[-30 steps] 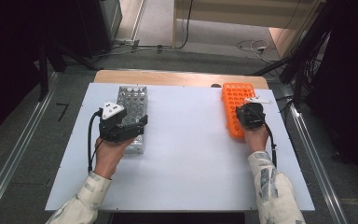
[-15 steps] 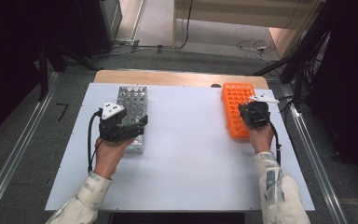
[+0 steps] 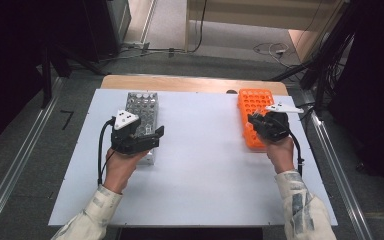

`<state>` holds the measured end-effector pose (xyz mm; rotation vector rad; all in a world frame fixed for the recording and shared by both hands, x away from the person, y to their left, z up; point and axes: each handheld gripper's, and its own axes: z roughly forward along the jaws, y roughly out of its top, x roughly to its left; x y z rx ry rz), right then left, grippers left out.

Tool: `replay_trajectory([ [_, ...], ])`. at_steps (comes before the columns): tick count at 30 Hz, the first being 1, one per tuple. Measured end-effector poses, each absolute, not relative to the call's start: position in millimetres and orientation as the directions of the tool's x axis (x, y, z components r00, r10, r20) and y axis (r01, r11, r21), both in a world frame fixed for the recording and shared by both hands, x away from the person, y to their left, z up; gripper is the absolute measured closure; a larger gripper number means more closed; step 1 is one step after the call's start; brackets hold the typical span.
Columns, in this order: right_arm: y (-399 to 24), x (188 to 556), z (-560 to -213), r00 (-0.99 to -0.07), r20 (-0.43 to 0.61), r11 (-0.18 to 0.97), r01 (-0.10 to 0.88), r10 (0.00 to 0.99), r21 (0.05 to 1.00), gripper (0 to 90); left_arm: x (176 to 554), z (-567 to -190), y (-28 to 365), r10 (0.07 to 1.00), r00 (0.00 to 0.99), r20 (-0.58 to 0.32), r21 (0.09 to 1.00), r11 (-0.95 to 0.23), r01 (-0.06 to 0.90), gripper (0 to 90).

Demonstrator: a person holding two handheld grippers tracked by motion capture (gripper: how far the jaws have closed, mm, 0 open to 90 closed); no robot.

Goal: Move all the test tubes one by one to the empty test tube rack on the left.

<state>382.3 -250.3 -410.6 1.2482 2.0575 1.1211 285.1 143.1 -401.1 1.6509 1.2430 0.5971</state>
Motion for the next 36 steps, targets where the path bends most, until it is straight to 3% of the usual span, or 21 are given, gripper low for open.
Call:
replay_trajectory([
  [36, -117.6, 320.2, -438.5, -0.794, 0.024, 0.494, 0.401, 0.607, 0.771, 72.6, 269.9, -404.1, 90.4, 0.834, 0.533, -0.144, 0.887, -0.13, 0.443, 16.1],
])
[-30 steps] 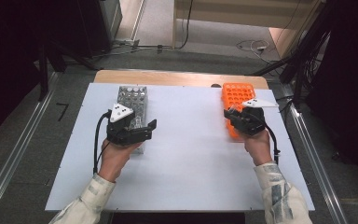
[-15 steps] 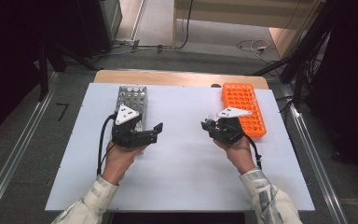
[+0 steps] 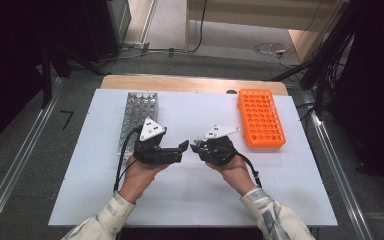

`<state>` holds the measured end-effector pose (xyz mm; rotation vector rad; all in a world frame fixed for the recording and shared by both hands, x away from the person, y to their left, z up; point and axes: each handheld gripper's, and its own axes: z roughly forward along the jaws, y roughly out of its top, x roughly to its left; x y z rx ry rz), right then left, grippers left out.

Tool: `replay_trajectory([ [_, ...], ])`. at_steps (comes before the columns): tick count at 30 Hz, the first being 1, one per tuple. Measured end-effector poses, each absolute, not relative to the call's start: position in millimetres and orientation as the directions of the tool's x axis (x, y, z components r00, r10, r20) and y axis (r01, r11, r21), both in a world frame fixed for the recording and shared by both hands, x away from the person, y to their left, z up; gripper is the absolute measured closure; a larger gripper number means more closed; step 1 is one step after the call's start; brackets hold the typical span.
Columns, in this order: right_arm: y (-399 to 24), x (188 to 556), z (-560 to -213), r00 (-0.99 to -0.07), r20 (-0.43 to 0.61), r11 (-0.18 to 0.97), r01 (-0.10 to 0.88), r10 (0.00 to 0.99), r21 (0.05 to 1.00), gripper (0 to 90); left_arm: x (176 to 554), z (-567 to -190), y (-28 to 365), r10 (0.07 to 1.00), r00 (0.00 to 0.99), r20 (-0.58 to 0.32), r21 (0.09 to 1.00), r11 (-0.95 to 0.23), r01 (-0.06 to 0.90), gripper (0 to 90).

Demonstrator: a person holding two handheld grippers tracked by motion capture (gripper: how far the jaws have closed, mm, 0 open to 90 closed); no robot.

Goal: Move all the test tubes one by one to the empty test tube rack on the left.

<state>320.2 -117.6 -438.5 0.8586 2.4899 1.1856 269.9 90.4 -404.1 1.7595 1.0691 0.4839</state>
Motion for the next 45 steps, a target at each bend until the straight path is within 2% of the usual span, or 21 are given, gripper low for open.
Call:
replay_trajectory([
  [8, -96.2, 312.2, -442.3, -0.825, 0.029, 0.517, 0.382, 0.565, 0.766, 72.6, 270.4, -412.3, 79.8, 0.809, 0.572, -0.137, 0.88, -0.166, 0.444, 23.7],
  [11, -90.7, 310.6, -443.0, -0.83, 0.03, 0.522, 0.379, 0.557, 0.764, 72.7, 270.9, -416.0, 78.4, 0.808, 0.574, -0.134, 0.878, -0.172, 0.446, 29.9],
  [23, -84.1, 307.8, -444.8, -0.839, 0.03, 0.536, 0.375, 0.544, 0.756, 72.6, 268.4, -425.9, 70.2, 0.805, 0.593, -0.026, 0.863, -0.281, 0.42, 74.0],
  [28, -84.6, 307.7, -444.5, -0.84, 0.031, 0.535, 0.373, 0.542, 0.758, 71.1, 268.4, -425.2, 70.5, 0.806, 0.592, -0.02, 0.862, -0.286, 0.419, 74.4],
  [37, -91.9, 309.5, -439.1, -0.839, 0.042, 0.512, 0.369, 0.542, 0.775, 37.9, 274.1, -417.0, 76.9, 0.823, 0.567, -0.038, 0.87, -0.252, 0.424, 74.5],
  [40, -96.4, 310.4, -436.6, -0.831, 0.054, 0.503, 0.385, 0.553, 0.774, 32.5, 279.5, -410.0, 82.2, 0.836, 0.547, -0.05, 0.875, -0.228, 0.428, 74.5],
  [45, -102.6, 310.4, -433.3, -0.825, 0.057, 0.492, 0.389, 0.562, 0.779, 31.4, 291.8, -397.8, 92.6, 0.857, 0.51, -0.077, 0.88, -0.182, 0.439, 74.5],
])
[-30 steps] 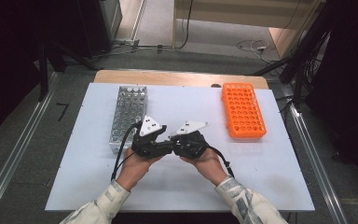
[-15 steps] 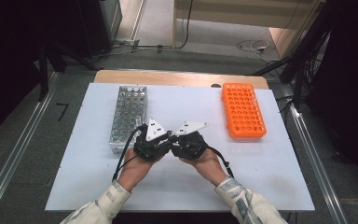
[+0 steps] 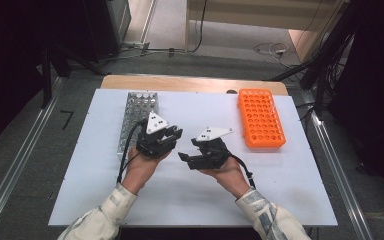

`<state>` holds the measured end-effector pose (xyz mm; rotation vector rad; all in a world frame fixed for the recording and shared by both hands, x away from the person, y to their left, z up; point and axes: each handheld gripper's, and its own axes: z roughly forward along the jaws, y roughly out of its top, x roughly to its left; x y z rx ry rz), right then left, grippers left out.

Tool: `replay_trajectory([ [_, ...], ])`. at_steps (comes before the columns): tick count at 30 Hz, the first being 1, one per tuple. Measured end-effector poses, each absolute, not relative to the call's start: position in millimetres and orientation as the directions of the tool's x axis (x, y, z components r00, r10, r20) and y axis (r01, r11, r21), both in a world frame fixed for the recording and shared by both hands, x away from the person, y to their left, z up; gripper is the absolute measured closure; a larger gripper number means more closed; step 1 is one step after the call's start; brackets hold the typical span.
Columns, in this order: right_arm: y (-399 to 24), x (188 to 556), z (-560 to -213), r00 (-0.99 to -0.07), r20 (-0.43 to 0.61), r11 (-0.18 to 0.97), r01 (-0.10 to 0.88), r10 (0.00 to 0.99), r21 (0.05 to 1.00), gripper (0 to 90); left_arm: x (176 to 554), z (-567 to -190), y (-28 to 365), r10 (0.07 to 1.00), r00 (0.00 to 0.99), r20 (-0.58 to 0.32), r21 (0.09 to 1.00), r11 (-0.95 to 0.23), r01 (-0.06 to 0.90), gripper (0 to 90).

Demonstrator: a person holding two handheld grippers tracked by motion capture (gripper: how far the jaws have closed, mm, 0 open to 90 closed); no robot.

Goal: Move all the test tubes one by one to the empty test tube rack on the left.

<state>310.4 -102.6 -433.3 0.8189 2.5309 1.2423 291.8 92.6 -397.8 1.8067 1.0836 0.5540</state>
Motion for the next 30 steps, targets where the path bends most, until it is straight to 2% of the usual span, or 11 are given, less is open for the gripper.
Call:
replay_trajectory([
  [30, -111.5, 314.4, -432.2, -0.809, 0.054, 0.478, 0.399, 0.586, 0.783, 30.4, 320.9, -384.5, 139.5, 0.935, 0.343, -0.094, 0.889, -0.076, 0.451, 74.5],
])
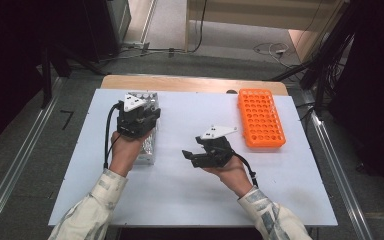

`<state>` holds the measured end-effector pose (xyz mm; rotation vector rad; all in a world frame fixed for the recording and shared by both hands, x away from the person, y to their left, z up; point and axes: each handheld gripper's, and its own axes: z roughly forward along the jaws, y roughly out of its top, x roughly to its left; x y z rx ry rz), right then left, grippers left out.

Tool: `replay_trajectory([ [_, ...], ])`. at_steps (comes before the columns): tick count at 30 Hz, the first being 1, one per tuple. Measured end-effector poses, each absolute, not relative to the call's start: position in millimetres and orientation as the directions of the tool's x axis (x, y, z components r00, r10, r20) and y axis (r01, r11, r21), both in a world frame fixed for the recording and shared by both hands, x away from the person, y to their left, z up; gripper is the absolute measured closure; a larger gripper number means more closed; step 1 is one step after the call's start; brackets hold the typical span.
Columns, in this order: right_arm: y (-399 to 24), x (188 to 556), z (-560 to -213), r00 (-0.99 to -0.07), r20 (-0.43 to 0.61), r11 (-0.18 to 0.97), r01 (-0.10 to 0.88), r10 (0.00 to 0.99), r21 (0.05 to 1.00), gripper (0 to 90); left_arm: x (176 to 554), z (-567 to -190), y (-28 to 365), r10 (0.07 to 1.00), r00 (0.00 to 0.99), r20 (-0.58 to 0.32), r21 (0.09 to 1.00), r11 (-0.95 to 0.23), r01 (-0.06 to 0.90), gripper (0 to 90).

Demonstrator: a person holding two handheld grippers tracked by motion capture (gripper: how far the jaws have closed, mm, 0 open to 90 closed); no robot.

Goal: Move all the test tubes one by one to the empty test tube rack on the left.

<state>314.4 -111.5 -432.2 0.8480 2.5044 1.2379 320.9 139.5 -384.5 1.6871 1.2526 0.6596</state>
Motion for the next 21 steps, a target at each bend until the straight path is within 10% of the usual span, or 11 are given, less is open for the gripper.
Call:
replay_trajectory([
  [21, -112.8, 316.7, -433.6, -0.789, 0.059, 0.472, 0.424, 0.612, 0.773, 18.4, 325.8, -392.8, 157.3, 0.961, 0.268, -0.066, 0.886, -0.067, 0.459, 74.5],
])
